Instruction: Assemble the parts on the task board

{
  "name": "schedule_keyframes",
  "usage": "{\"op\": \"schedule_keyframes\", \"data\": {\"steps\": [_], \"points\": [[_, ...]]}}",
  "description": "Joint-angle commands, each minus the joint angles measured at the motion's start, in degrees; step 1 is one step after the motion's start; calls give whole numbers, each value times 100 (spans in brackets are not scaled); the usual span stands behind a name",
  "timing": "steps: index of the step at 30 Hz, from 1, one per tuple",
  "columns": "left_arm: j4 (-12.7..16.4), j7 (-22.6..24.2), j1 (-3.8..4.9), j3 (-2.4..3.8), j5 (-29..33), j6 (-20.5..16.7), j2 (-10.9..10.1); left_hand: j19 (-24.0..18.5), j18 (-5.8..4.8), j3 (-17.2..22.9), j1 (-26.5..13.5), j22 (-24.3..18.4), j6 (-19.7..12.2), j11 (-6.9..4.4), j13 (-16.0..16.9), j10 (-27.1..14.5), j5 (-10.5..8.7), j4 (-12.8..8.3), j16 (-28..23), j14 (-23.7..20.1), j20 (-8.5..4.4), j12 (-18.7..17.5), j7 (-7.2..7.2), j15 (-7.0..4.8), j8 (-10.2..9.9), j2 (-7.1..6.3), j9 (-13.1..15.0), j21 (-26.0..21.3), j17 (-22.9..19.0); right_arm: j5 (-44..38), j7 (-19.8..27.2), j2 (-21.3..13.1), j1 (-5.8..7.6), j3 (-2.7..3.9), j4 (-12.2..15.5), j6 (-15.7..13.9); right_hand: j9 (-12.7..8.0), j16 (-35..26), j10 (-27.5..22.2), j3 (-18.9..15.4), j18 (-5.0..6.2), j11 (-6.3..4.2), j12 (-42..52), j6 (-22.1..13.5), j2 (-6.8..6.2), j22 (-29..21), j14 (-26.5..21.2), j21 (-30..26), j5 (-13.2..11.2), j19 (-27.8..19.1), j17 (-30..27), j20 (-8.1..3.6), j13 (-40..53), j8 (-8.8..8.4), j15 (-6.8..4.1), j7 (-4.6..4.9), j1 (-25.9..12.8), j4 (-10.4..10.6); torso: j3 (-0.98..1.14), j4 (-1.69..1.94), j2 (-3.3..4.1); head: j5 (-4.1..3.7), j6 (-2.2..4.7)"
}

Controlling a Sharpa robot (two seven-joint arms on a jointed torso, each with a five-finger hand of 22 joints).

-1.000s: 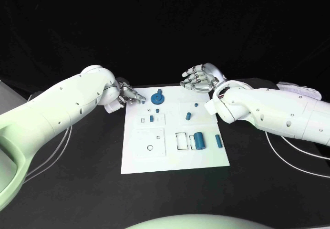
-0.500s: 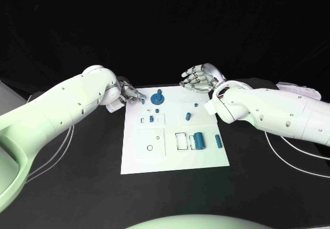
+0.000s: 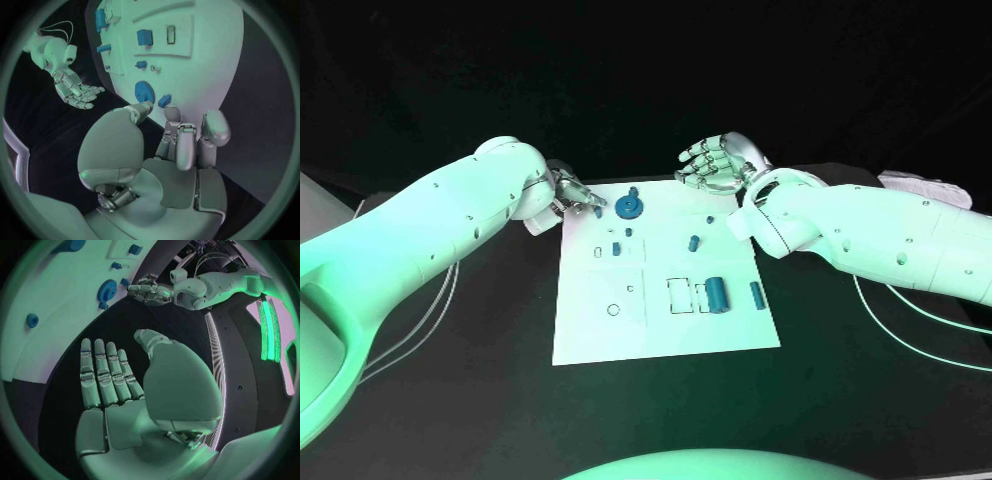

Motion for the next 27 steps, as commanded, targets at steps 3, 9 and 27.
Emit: {"op": "schedule_keyframes", "data": {"steps": [3,9,27], "points": [[-35,72,3,1,-9,93,29,10,30,-27,73,13,-28,-9,0,-20,-31,-14,3,378,27,31,6,42,-31,23,-10,-23,869,-33,59,1,3,5,6,49,-5,-35,-26,-43,78,-3,21,-22,43,-5,-43,-12,23,-38,-4,-20,-5,33,12,353,8,-6,-7,9,-5,2,-18],[-65,77,2,0,-8,134,47,15,28,-19,132,23,-17,-14,5,-17,-31,-30,7,380,27,40,0,39,-22,42,-9,-18,876,-33,61,9,3,5,5,52,-5,-35,-26,-43,78,-3,21,-22,43,-5,-43,-12,23,-38,-4,-20,-5,33,12,353,8,-6,-5,3,0,2,-22],[-97,76,-1,-2,-8,229,67,34,22,-4,248,58,13,-29,30,0,-31,-73,17,387,24,67,-16,28,2,65,-3,-1,893,-33,61,12,3,5,11,52,-5,-35,-26,-43,78,-3,21,-22,43,-5,-43,-12,23,-38,-4,-20,-5,33,12,353,8,-6,-3,4,3,-8,-41]]}}
